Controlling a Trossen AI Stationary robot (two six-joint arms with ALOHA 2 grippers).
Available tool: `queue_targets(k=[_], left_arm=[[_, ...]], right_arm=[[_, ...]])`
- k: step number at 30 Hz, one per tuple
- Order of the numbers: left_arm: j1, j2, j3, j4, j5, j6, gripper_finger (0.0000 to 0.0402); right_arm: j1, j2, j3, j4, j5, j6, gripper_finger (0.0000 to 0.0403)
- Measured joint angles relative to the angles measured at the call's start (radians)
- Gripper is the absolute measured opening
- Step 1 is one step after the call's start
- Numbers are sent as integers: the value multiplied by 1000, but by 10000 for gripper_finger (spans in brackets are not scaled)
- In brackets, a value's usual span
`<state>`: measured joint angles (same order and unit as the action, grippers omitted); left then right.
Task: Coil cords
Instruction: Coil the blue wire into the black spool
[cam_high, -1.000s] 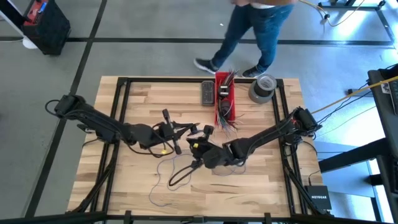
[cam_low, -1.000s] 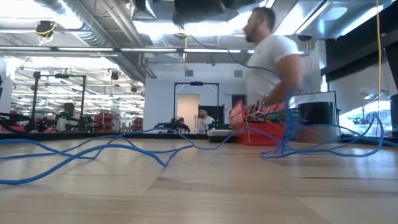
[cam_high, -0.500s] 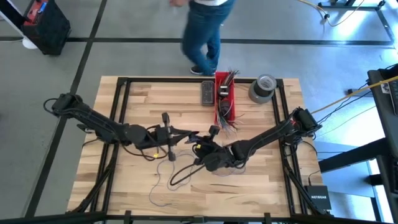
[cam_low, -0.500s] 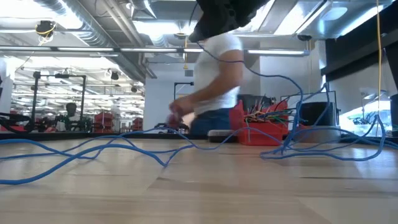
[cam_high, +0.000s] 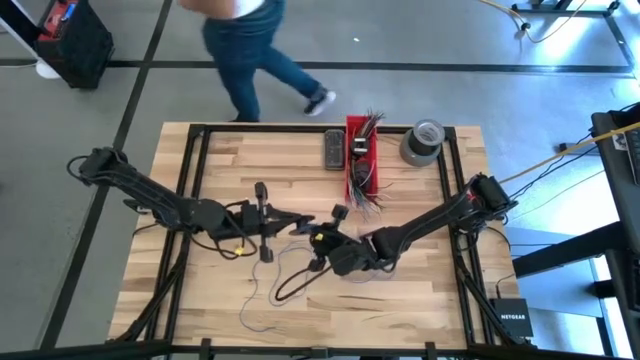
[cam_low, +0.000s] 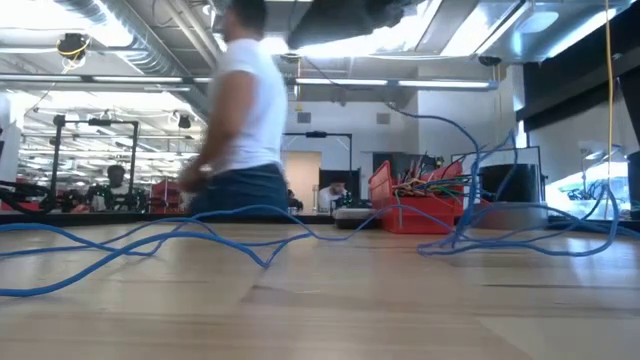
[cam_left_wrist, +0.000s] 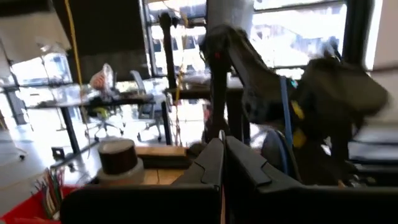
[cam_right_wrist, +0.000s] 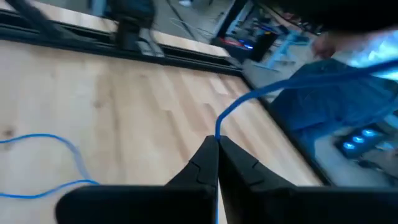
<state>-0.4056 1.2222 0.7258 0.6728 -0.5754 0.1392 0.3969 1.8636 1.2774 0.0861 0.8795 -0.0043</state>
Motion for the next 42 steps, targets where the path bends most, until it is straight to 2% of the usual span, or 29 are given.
queue_targets(k=[2, 6, 12, 19, 23, 37, 42], left_arm=[[9, 21, 0, 49, -5, 31, 1], [23, 45, 0, 80, -82, 73, 1], [35, 81, 0, 129, -35, 46, 1], [57, 109, 2, 140, -38, 39, 1], [62, 109, 3, 126, -51, 25, 1], [50, 111, 2, 97, -113, 67, 2], [52, 111, 2, 96, -126, 77, 2]], right_arm=[[-4, 29, 0, 54, -45, -13, 7], [-3, 60, 0, 126, -111, -22, 7], [-28, 65, 0, 161, -110, -34, 7], [-25, 65, -1, 310, -69, -180, 7], [-21, 54, 3, 328, -34, -234, 7], [-3, 44, 4, 363, -24, -227, 7], [2, 43, 5, 366, -24, -171, 7]])
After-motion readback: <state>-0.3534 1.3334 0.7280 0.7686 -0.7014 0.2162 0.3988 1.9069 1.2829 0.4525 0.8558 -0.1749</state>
